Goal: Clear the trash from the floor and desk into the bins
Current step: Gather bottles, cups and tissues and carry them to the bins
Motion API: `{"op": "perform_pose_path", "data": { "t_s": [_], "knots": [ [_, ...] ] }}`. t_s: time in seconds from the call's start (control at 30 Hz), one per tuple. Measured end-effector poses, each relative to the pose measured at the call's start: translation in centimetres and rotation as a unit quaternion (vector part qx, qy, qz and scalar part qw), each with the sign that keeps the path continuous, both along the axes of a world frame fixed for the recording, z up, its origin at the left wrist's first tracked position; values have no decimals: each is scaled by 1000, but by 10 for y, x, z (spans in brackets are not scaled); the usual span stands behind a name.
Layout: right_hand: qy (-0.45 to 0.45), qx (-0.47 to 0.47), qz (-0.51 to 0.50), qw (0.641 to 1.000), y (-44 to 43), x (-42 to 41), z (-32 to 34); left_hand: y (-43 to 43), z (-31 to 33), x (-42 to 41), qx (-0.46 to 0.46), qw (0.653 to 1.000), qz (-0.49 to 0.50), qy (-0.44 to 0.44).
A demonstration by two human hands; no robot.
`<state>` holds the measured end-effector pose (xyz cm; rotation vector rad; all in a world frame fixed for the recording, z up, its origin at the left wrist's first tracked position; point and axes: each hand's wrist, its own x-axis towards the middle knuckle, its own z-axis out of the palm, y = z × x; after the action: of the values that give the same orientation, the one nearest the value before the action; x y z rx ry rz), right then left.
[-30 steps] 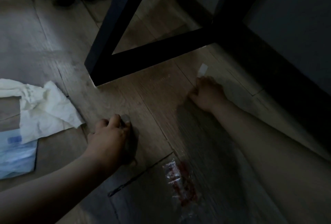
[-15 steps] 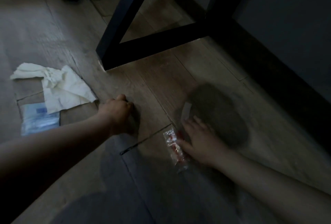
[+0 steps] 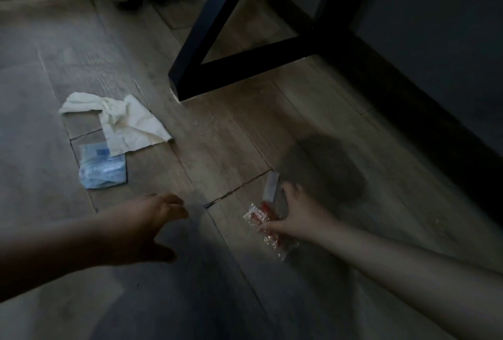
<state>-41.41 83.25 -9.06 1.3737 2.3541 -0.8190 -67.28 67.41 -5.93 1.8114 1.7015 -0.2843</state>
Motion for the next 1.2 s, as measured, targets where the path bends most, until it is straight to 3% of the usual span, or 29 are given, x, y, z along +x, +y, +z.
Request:
{"op": "perform_pose_path", "data": {
  "t_s": [0.17, 0.3, 0.43, 0.6, 0.73, 1.2],
  "knots": [
    [-28, 26, -24, 999, -21, -6, -16, -8, -17, 9, 19, 999, 24, -21],
    [62, -39, -74, 995, -23, -12, -14, -5, -20, 12, 34, 999, 16, -22],
    [133, -1, -78, 988, -5, -17, -8, -9, -20, 4, 48, 999, 13, -18],
    [24, 44, -43, 998, 19, -26, -15, -18, -21, -7, 41, 998, 34, -19],
    [19, 44, -17, 999, 18, -33, -25, -27, -23, -16, 41, 998, 50, -19],
    [163, -34, -44, 985, -5, -67, -31, -22, -18, -51, 92, 986, 137, 18]
  ]
}}
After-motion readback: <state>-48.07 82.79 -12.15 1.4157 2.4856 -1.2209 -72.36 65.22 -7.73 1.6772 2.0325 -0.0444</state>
